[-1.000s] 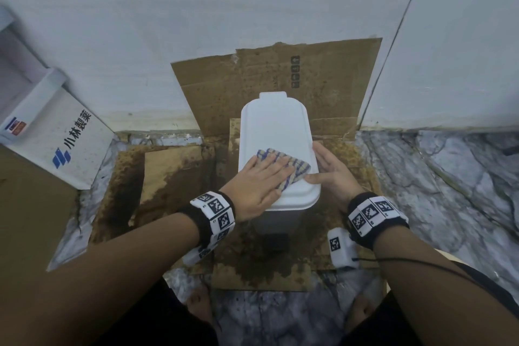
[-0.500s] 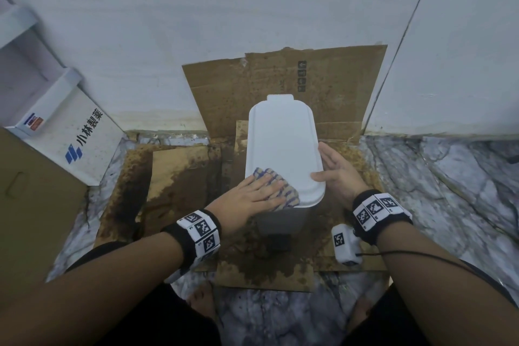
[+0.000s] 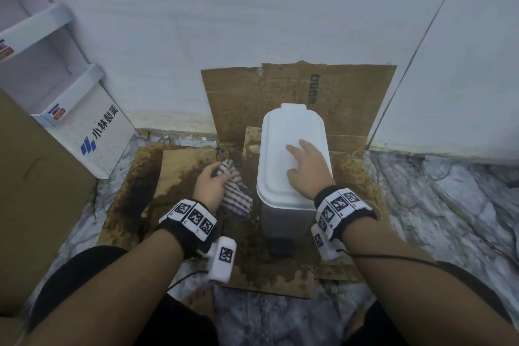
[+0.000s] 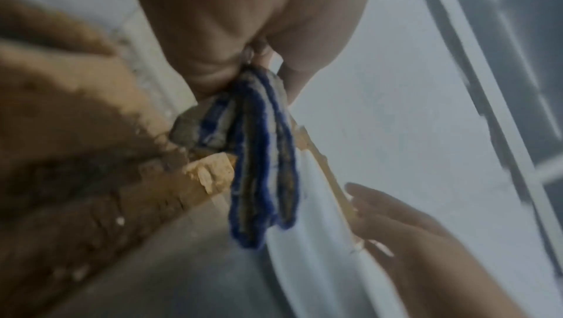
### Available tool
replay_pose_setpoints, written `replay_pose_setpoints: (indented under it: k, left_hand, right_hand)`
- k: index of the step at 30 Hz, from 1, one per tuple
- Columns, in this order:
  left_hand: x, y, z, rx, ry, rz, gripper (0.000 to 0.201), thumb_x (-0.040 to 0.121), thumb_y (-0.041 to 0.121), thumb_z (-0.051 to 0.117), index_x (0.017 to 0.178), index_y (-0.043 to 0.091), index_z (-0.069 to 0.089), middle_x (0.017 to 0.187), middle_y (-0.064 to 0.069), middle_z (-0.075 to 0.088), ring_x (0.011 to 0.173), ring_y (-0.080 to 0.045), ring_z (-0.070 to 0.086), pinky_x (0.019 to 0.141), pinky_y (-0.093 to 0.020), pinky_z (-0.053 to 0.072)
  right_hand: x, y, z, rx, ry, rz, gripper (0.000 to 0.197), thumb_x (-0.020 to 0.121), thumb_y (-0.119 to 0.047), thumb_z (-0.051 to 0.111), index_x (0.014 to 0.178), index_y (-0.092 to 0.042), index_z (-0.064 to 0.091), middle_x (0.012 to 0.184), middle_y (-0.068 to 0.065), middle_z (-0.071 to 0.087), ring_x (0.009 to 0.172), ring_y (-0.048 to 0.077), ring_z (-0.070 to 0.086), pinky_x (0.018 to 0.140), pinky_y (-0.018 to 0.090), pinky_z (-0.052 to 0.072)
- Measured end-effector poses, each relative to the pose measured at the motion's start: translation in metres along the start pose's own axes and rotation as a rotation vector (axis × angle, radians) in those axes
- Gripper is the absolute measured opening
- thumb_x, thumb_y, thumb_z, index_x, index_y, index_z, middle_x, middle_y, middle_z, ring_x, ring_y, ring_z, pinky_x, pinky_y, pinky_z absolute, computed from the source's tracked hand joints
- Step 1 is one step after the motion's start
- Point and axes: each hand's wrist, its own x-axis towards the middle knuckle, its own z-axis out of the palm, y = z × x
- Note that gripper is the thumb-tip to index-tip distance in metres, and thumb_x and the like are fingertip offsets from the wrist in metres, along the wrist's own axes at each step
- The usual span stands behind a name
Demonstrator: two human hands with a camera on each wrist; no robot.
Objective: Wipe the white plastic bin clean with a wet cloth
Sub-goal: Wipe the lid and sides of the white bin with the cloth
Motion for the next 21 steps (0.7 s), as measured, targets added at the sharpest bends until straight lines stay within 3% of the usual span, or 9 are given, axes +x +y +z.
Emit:
replay_pose_setpoints:
  k: [2, 6, 9, 13, 17, 19, 21]
  left_hand:
    - [-0.003, -0.002, 0.006, -0.243, -0.046, -0.107, 0.040, 0.095, 0.004, 0.052, 0.135, 0.009, 0.052, 0.117, -0.015, 0.067, 0.098, -0.030, 0.068, 0.090, -0.045, 0.054]
    - [-0.009, -0.011, 0.018, -0.430, -0.149, -0.193, 0.041, 0.092, 0.000, 0.043, 0.129, 0.006, 0.057, 0.120, -0.021, 0.066, 0.110, -0.036, 0.064, 0.102, -0.052, 0.047]
    - [-0.009, -0.016, 0.021, -0.519, -0.184, -0.224, 0.042, 0.094, 0.005, 0.039, 0.132, 0.007, 0.055, 0.126, -0.022, 0.063, 0.117, -0.035, 0.061, 0.106, -0.051, 0.044]
    - [-0.006, -0.015, 0.027, -0.629, -0.223, -0.298, 0.047, 0.095, 0.011, 0.031, 0.138, 0.008, 0.050, 0.132, -0.022, 0.059, 0.121, -0.035, 0.057, 0.100, -0.047, 0.046]
    - [-0.006, -0.010, 0.047, -0.702, -0.289, -0.360, 0.053, 0.092, 0.005, 0.024, 0.140, 0.005, 0.047, 0.136, -0.023, 0.054, 0.129, -0.038, 0.049, 0.111, -0.051, 0.035]
    - [-0.009, -0.006, 0.064, -0.752, -0.347, -0.354, 0.054, 0.090, 0.001, 0.023, 0.139, 0.003, 0.046, 0.134, -0.024, 0.054, 0.123, -0.037, 0.052, 0.112, -0.050, 0.034]
    - [-0.013, -0.004, 0.082, -0.770, -0.399, -0.338, 0.053, 0.089, -0.005, 0.023, 0.134, 0.002, 0.049, 0.133, -0.024, 0.053, 0.112, -0.032, 0.057, 0.105, -0.046, 0.041]
  right_hand:
    - [0.004, -0.014, 0.011, -0.084, -0.030, -0.059, 0.054, 0.097, -0.038, 0.044, 0.149, -0.028, 0.032, 0.162, 0.005, 0.018, 0.149, 0.026, 0.014, 0.122, 0.045, 0.009]
    - [0.004, -0.025, 0.028, -0.232, -0.066, -0.042, 0.063, 0.093, -0.061, 0.037, 0.149, -0.033, 0.028, 0.162, 0.004, 0.016, 0.148, 0.027, 0.014, 0.120, 0.052, 0.005]
    - [0.001, -0.017, 0.029, -0.250, -0.031, -0.030, 0.063, 0.092, -0.060, 0.040, 0.148, -0.034, 0.028, 0.162, 0.003, 0.017, 0.148, 0.026, 0.015, 0.121, 0.050, 0.005]
    - [-0.002, 0.003, 0.018, -0.140, 0.047, 0.008, 0.060, 0.086, -0.054, 0.050, 0.142, -0.034, 0.037, 0.157, 0.002, 0.028, 0.144, 0.025, 0.024, 0.119, 0.050, 0.013]
    - [-0.007, 0.033, 0.001, -0.005, 0.149, 0.059, 0.056, 0.079, -0.050, 0.056, 0.131, -0.031, 0.047, 0.144, -0.001, 0.045, 0.133, 0.023, 0.040, 0.113, 0.047, 0.028]
    - [-0.011, 0.049, -0.009, 0.066, 0.198, 0.078, 0.054, 0.077, -0.047, 0.057, 0.126, -0.028, 0.050, 0.136, -0.003, 0.051, 0.124, 0.021, 0.046, 0.108, 0.045, 0.035]
    - [-0.015, 0.064, -0.019, 0.126, 0.230, 0.108, 0.051, 0.075, -0.042, 0.057, 0.123, -0.027, 0.051, 0.130, -0.003, 0.053, 0.120, 0.018, 0.047, 0.105, 0.041, 0.037]
